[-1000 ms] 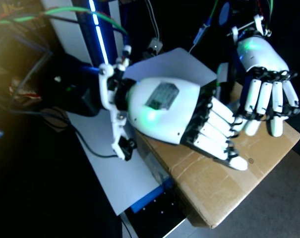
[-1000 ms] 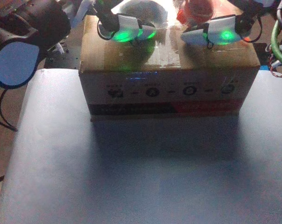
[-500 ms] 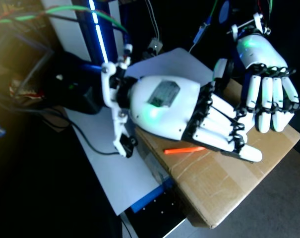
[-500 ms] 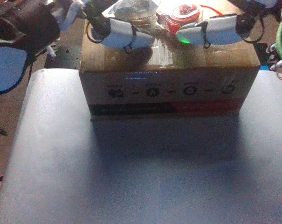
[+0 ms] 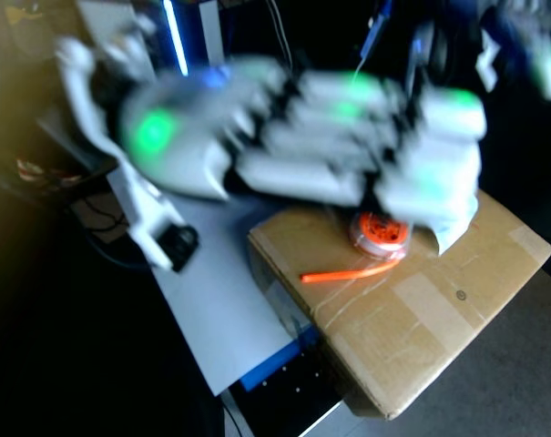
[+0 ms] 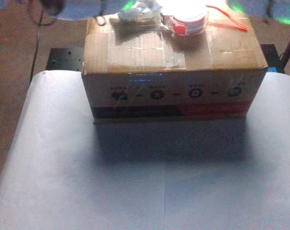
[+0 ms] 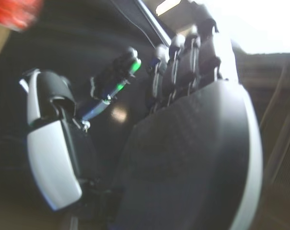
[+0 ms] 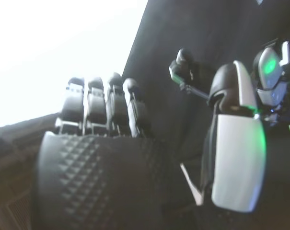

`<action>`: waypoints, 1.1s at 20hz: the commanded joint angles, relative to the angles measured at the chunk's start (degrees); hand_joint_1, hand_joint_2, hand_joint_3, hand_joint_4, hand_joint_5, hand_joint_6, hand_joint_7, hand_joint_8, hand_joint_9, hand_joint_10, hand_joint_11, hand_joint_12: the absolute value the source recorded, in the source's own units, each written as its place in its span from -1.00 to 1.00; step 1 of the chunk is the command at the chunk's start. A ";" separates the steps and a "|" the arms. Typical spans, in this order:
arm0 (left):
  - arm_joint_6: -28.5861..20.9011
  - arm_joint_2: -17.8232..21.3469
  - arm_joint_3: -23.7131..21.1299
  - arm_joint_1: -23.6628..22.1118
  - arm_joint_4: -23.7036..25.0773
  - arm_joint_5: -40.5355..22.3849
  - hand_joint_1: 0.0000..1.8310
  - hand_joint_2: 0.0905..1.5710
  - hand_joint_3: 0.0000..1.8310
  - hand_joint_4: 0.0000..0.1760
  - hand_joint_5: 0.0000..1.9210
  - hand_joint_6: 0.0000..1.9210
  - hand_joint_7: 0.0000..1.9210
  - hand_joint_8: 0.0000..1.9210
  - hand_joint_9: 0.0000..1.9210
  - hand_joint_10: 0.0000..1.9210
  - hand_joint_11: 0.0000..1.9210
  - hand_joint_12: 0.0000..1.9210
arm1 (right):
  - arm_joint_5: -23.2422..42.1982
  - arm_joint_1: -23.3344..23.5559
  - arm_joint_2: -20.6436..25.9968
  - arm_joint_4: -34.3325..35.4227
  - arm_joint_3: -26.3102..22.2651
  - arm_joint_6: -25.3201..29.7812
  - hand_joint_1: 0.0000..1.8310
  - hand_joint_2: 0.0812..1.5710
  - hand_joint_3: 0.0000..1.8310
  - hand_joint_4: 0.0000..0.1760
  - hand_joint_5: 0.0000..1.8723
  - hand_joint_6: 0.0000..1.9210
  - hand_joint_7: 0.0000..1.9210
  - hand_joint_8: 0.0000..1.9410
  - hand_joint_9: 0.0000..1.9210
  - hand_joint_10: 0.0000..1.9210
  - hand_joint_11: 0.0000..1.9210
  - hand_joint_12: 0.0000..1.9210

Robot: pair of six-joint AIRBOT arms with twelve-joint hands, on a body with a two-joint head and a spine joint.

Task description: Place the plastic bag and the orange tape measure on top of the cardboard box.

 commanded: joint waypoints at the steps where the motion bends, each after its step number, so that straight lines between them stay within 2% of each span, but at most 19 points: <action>1: 0.41 1.31 -0.58 0.20 1.14 9.27 -0.25 0.14 -1.00 -0.25 -0.79 -0.99 -0.86 -1.00 -0.92 -0.98 -1.00 -0.28 | -9.12 -0.42 1.24 -1.97 -0.79 0.11 -0.18 0.16 -1.00 -1.00 -0.95 -1.00 -0.85 -0.99 -0.96 -0.81 -1.00 0.33; 2: 0.41 3.55 -2.17 1.52 1.14 11.88 -0.21 0.15 -1.00 -0.18 -0.74 -0.99 -0.80 -1.00 -0.84 -0.96 -1.00 0.00 | -12.31 -2.79 3.13 -1.97 -2.50 0.10 -0.19 0.12 -1.00 -1.00 -0.91 -0.99 -0.82 -0.99 -0.98 -0.74 -1.00 -0.15; 3: 0.39 4.82 -3.04 2.26 1.14 13.60 -0.21 0.15 -1.00 -0.16 -0.73 -0.99 -0.79 -1.00 -0.83 -0.96 -1.00 0.10 | -14.46 -4.09 4.20 -1.97 -3.46 0.10 -0.19 0.12 -1.00 -0.96 -0.91 -0.99 -0.82 -0.99 -0.99 -0.73 -1.00 -0.20; 4: 0.24 7.46 -4.91 3.58 1.14 16.93 -0.19 0.18 -1.00 -0.72 -0.70 -0.98 -0.73 -0.98 -0.75 -0.91 -1.00 0.38 | -18.29 -5.74 6.06 -1.97 -5.12 0.10 -0.16 0.19 -0.99 -1.00 -0.91 -0.99 -0.84 -1.00 -0.99 -0.73 -1.00 -0.30; 6: 0.14 10.70 -7.27 6.02 1.14 22.05 -0.09 0.23 -0.99 -1.00 -0.68 -0.98 -0.73 -0.99 -0.76 -0.89 -1.00 0.55 | -22.47 -6.80 8.46 -1.97 -7.40 0.10 -0.19 0.33 -0.97 -1.00 -0.85 -0.96 -0.81 -0.99 -0.93 -0.74 -1.00 -0.07; 9: -0.53 14.20 -9.83 10.88 1.14 32.59 -0.11 0.31 -0.99 -1.00 -0.62 -0.96 -0.62 -0.98 -0.78 -0.48 -1.00 0.55 | -31.32 -10.86 11.32 -1.37 -9.40 0.10 -0.29 0.53 -0.99 -1.00 -0.97 -0.99 -0.76 -0.98 -0.96 -0.50 -1.00 -0.09; 10: -0.59 14.96 -10.42 12.23 0.95 36.13 -0.12 0.30 -1.00 -1.00 -0.51 -0.88 -0.49 -0.93 -0.73 -0.31 -1.00 0.54 | -34.65 -12.55 12.14 -0.42 -10.13 0.10 -0.31 0.55 -1.00 -1.00 -1.00 -1.00 -0.76 -0.99 -0.85 -0.52 -1.00 0.04; 11: -0.63 15.33 -10.72 13.09 0.58 38.68 -0.12 0.36 -1.00 -1.00 -0.53 -0.83 -0.47 -0.93 -0.75 -0.27 -1.00 0.52 | -37.09 -13.87 12.42 0.20 -10.52 0.10 -0.32 0.54 -1.00 -1.00 -0.99 -1.00 -0.79 -0.99 -0.89 -0.59 -1.00 -0.09; 12: -0.73 15.65 -10.93 14.31 0.11 41.37 -0.09 0.40 -1.00 -1.00 -0.68 -0.60 -0.45 -0.90 -0.73 -0.12 -0.91 0.62 | -37.95 -14.05 12.35 1.05 -10.43 0.10 -0.63 0.73 -1.00 -1.00 -0.80 -0.40 -0.70 -0.99 -0.83 -0.78 -1.00 -0.39; 13: -0.80 15.75 -11.09 15.95 -0.51 44.23 -0.08 0.51 -0.99 -0.99 -0.64 -0.44 -0.51 -0.93 -0.70 -0.08 -0.76 0.59 | -37.95 -14.05 11.97 1.21 -10.24 0.10 -0.70 0.70 -1.00 -1.00 -0.86 -0.16 -0.71 -1.00 -0.84 -0.84 -1.00 -0.56; 14: -0.87 15.66 -11.28 18.00 -1.35 47.55 -0.16 0.59 -0.99 -0.59 -0.72 -0.36 -0.57 -0.96 -0.66 -0.11 -0.71 0.54 | -38.61 -14.19 11.77 2.49 -10.29 0.10 -0.76 0.68 -1.00 -1.00 -0.93 -0.14 -0.74 -1.00 -0.85 -0.87 -1.00 -0.60; 15: -0.87 15.39 -11.27 18.96 -1.91 48.47 -0.33 0.60 -1.00 -0.80 -0.83 -0.65 -0.61 -0.99 -0.61 -0.04 -0.64 0.52 | -40.19 -15.13 11.51 3.42 -10.33 0.11 -0.72 0.64 -1.00 -1.00 -1.00 -0.43 -0.75 -1.00 -0.81 -0.90 -1.00 -0.56; 16: -0.93 15.27 -11.30 19.26 -2.21 48.86 -0.55 0.61 -1.00 -1.00 -0.79 -0.76 -0.63 -1.00 -0.70 -0.12 -0.76 0.56 | -42.67 -16.85 11.25 4.48 -10.49 0.15 -0.80 0.71 -0.99 -1.00 -1.00 -0.69 -0.74 -1.00 -0.75 -0.92 -1.00 -0.50; 17: -1.24 15.23 -11.39 19.96 -2.69 49.91 -0.60 0.61 -1.00 -1.00 -0.76 -0.77 -0.59 -0.98 -0.69 -0.10 -0.81 0.64 | -45.52 -18.62 11.12 5.56 -10.68 0.15 -0.79 0.65 -1.00 -1.00 -1.00 -0.96 -0.77 -1.00 -0.75 -0.93 -1.00 -0.44; 18: -2.14 15.15 -11.42 21.54 -3.43 51.88 -0.53 0.60 -1.00 -1.00 -0.76 -0.80 -0.61 -0.99 -0.66 -0.09 -0.88 0.67 | -48.18 -20.52 10.94 7.60 -10.65 0.15 -0.76 0.59 -1.00 -1.00 -1.00 -0.99 -0.76 -0.99 -0.76 -0.93 -1.00 -0.55; 19: -2.50 14.83 -11.40 22.92 -4.15 54.19 -0.86 0.72 -0.98 -1.00 -0.84 -0.86 -0.64 -1.00 -0.86 -0.18 -1.00 0.53 | -48.44 -21.49 11.04 8.63 -10.68 0.18 -0.73 0.55 -0.99 -1.00 -0.97 -0.98 -0.79 -0.99 -0.80 -0.97 -1.00 -0.60; 20: -2.56 14.27 -10.92 23.62 -5.53 55.09 -0.85 0.70 -1.00 -0.38 -0.85 -0.90 -0.75 -1.00 -0.89 -0.43 -1.00 0.15 | -48.44 -21.74 10.97 8.66 -10.81 0.19 -0.68 0.62 -0.98 -0.26 -0.89 -0.94 -0.87 -0.99 -0.90 -0.98 -1.00 -0.92; 21: -2.67 14.11 -10.87 23.91 -5.86 55.61 -0.99 0.91 -0.99 0.25 -0.85 -0.93 -0.83 -1.00 -0.79 -0.63 -1.00 0.41 | -48.44 -21.72 10.66 8.63 -10.82 0.19 -0.59 0.60 -0.99 0.17 -0.86 -0.91 -0.62 -0.87 -0.80 -0.93 -0.98 -0.99; 22: -2.68 13.94 -10.99 24.81 -6.18 56.68 -0.59 0.67 -1.00 0.65 -0.65 -0.92 -0.80 -1.00 -0.86 -0.87 -1.00 -0.20 | -48.44 -21.72 10.53 8.46 -10.83 0.19 -0.58 0.63 -0.96 0.30 -0.93 -0.94 -0.89 -0.93 -0.77 -0.92 -1.00 -0.38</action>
